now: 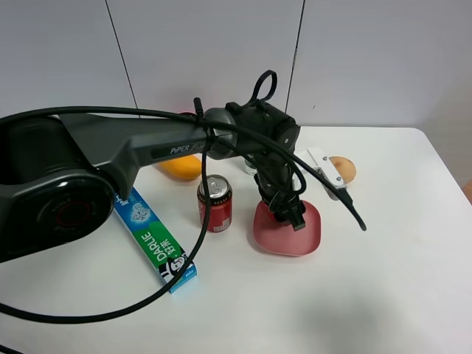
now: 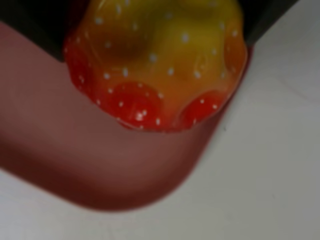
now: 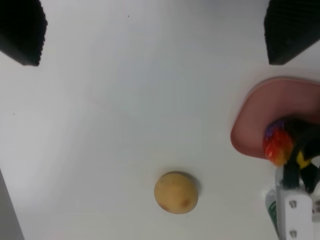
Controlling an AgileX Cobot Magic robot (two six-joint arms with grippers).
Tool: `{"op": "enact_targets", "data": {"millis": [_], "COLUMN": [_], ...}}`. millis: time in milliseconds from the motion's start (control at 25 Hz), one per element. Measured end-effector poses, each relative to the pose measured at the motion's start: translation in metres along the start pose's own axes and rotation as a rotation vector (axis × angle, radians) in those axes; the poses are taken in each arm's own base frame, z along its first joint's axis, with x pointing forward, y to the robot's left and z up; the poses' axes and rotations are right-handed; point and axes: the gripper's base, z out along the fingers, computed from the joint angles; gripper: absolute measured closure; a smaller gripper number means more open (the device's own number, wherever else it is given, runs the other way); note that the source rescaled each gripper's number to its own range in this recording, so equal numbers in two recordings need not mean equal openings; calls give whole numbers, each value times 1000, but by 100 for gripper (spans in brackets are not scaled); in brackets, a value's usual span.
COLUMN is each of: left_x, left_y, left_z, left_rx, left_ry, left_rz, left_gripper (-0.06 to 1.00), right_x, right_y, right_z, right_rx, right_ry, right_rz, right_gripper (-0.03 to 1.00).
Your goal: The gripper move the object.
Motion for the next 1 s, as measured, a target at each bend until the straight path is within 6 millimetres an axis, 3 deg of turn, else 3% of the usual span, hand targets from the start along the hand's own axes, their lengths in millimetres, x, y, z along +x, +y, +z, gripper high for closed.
{"op": "enact_targets", "data": {"millis": [520, 600, 640, 680, 760, 840, 920, 1000], "left_x": [7, 10, 11, 12, 11, 5, -6, -19], "left_y": [-3, -3, -4, -4, -4, -1, 1, 4], "left_z": [3, 3, 3, 3, -3, -20, -50, -94], "left_rx": [34, 40, 45, 49, 45, 32, 13, -12], "left_ry": [84, 111, 126, 138, 129, 96, 39, -41], "left_rz": [-1, -11, -27, -41, -56, -63, -77, -94], "left_gripper": [88, 52, 28, 13, 2, -3, -3, -4], "right_x": [0, 0, 0, 0, 0, 0, 0, 0], "right_y": [0, 0, 0, 0, 0, 0, 0, 0], "right_z": [0, 0, 0, 0, 0, 0, 0, 0], "right_rx": [0, 0, 0, 0, 0, 0, 0, 0], "right_ry": [0, 0, 0, 0, 0, 0, 0, 0], "right_rz": [0, 0, 0, 0, 0, 0, 0, 0], "right_gripper": [-3, -3, -3, -3, -3, -3, -3, -3]}}
